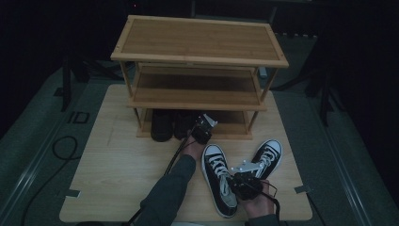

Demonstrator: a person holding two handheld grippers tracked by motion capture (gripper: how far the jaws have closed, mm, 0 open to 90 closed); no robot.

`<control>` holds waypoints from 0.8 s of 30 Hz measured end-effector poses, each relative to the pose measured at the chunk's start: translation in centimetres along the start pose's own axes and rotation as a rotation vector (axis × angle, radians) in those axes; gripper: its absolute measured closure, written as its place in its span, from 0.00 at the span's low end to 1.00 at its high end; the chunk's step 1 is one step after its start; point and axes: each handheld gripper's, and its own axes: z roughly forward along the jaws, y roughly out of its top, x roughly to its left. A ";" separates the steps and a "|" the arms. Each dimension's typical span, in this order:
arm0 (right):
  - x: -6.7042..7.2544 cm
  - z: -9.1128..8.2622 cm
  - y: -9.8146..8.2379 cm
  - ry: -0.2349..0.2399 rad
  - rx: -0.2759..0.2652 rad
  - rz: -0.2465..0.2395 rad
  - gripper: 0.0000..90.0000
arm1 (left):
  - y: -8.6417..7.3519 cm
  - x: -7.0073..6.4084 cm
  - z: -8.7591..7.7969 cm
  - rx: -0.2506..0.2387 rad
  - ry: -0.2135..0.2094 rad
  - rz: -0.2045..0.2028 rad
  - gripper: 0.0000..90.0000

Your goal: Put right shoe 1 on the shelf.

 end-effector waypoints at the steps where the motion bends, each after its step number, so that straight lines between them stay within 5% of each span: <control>1: 0.2 0.0 0.0 -0.021 0.013 -0.010 0.92 | 0.0 0.0 0.0 0.001 0.000 0.000 1.00; 11: 0.2 1.4 0.5 -0.047 0.048 -0.010 0.90 | 0.0 0.0 0.0 0.002 -0.001 -0.001 1.00; 24: -0.9 1.3 0.6 -0.001 0.043 0.024 0.97 | 0.0 0.2 0.0 0.001 -0.014 0.001 1.00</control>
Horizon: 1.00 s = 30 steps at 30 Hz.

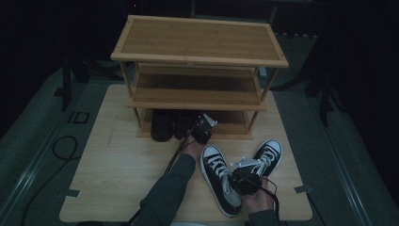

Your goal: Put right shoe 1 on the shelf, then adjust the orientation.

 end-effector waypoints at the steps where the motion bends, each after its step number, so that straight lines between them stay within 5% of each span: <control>1: -0.1 0.0 0.0 0.004 0.000 0.003 0.97 | 0.0 0.0 0.0 0.000 0.000 0.000 1.00; 17: -0.5 -0.5 0.1 0.031 -0.011 0.012 0.97 | -0.1 0.0 0.0 -0.002 0.003 -0.005 1.00; 30: -0.3 -2.9 0.4 0.054 -0.064 -0.005 0.97 | -0.1 0.0 0.0 -0.003 -0.002 -0.010 1.00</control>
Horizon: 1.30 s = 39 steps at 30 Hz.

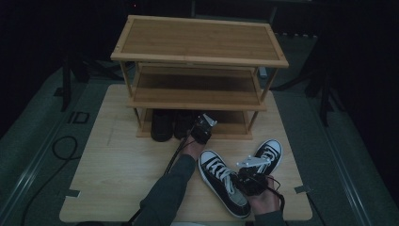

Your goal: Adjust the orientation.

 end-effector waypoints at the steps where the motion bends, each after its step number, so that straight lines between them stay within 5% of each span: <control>1: 0.0 -0.2 0.0 0.005 -0.004 0.004 0.97 | 0.0 0.0 0.0 -0.001 -0.002 -0.002 1.00; 17: -1.3 -3.7 1.7 0.049 -0.062 -0.042 0.97 | 0.0 0.1 0.0 0.001 -0.005 -0.008 1.00; 39: -4.1 -6.7 3.6 0.019 -0.105 -0.040 0.97 | 0.0 0.1 0.0 0.000 -0.007 -0.011 1.00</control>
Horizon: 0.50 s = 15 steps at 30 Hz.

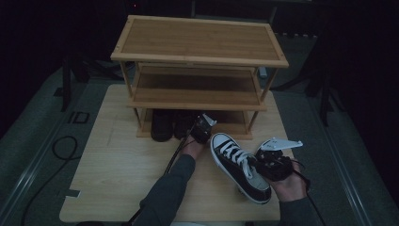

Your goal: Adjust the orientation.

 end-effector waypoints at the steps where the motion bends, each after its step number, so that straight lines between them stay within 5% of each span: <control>1: -0.3 -0.1 0.1 -0.004 -0.003 -0.004 0.97 | 0.0 0.0 0.0 0.000 0.000 0.000 1.00; 15: -3.1 -0.8 1.3 -0.011 -0.017 0.027 0.97 | 0.0 0.0 0.0 -0.002 0.000 -0.003 1.00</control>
